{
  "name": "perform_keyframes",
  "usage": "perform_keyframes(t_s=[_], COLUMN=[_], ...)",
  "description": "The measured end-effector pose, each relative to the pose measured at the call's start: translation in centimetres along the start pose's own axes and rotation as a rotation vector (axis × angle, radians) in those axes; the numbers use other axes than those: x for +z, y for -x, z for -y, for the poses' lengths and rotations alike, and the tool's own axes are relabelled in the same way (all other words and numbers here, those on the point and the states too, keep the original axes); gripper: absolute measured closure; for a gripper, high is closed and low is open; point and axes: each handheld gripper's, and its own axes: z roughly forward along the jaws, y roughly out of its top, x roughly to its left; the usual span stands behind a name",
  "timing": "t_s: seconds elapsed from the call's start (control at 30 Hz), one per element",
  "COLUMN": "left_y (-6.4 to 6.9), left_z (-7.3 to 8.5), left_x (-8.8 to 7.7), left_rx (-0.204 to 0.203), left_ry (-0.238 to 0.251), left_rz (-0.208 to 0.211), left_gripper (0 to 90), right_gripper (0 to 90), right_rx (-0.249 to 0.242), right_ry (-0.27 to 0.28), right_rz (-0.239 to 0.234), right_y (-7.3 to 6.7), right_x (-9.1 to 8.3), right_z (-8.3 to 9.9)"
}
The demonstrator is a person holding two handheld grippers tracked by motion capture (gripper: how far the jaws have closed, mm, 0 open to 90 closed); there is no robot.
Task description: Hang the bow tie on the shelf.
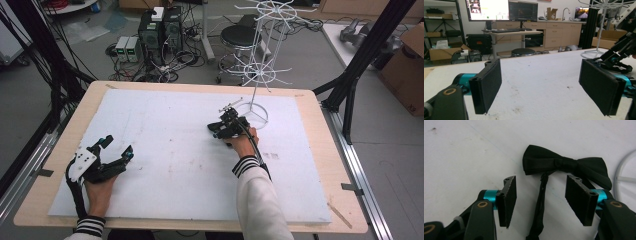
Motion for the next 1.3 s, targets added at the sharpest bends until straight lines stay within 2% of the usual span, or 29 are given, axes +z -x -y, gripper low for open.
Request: perform_keyframes(t_s=[0.23, 0.4, 0.5, 0.53, 0.6, 0.7, 0.77, 0.87, 0.9, 0.97, 1.03, 1.2, 1.23, 1.3], left_y=[0.0, 0.0, 0.0, 0.0, 0.0, 0.0, 0.0, 0.0, 0.0, 0.0, 0.0, 0.0, 0.0, 0.0], left_z=[0.0, 0.0, 0.0, 0.0, 0.0, 0.0, 0.0, 0.0, 0.0, 0.0, 0.0, 0.0, 0.0, 0.0], left_x=[0.0, 0.0, 0.0, 0.0, 0.0, 0.0, 0.0, 0.0, 0.0, 0.0, 0.0, 0.0, 0.0, 0.0], left_rx=[-0.001, -0.001, -0.004, -0.004, -0.004, -0.004, -0.003, -0.004, -0.004, -0.004, -0.004, -0.004, -0.004, -0.005], left_ry=[0.0, -0.002, -0.001, 0.0, 0.0, -0.001, -0.001, -0.001, -0.001, 0.0, 0.0, 0.0, -0.001, 0.0], left_rz=[0.0, 0.0, -0.002, -0.002, -0.002, -0.001, -0.001, -0.001, -0.001, -0.001, -0.001, -0.001, -0.001, -0.002], left_gripper=[18.8, 18.8, 18.9, 18.8, 18.8, 18.8, 18.9, 18.8, 18.8, 18.8, 18.8, 18.8, 18.8, 18.8], right_gripper=[54.0, 63.8, 65.4, 65.5, 67.7, 69.8, 81.1, 84.9, 85.6, 86.1, 86.3, 86.3, 86.3, 86.3], right_rx=[-0.006, 0.017, 0.007, 0.031, 0.04, 0.024, 0.057, 0.063, 0.048, 0.058, 0.044, 0.049, 0.024, 0.026], right_ry=[-0.017, -0.024, -0.02, -0.038, -0.035, -0.026, -0.031, -0.028, -0.027, -0.034, -0.032, -0.043, -0.031, -0.028], right_rz=[0.006, 0.001, -0.002, -0.002, -0.004, -0.004, -0.004, -0.009, -0.006, 0.002, 0.009, 0.01, 0.018, 0.017], right_y=[0.1, 0.3, 0.5, 0.4, 0.4, 0.6, 0.7, 0.7, 0.7, 0.5, 0.4, 0.3, 0.3, 0.3], right_x=[0.7, 1.0, 1.2, 1.2, 1.2, 1.3, 1.2, 1.2, 1.3, 1.2, 1.2, 1.1, 1.2, 1.1], right_z=[0.0, 0.1, 0.1, 0.1, 0.2, 0.2, 0.2, 0.2, 0.2, 0.1, 0.1, 0.1, 0.1, 0.1])
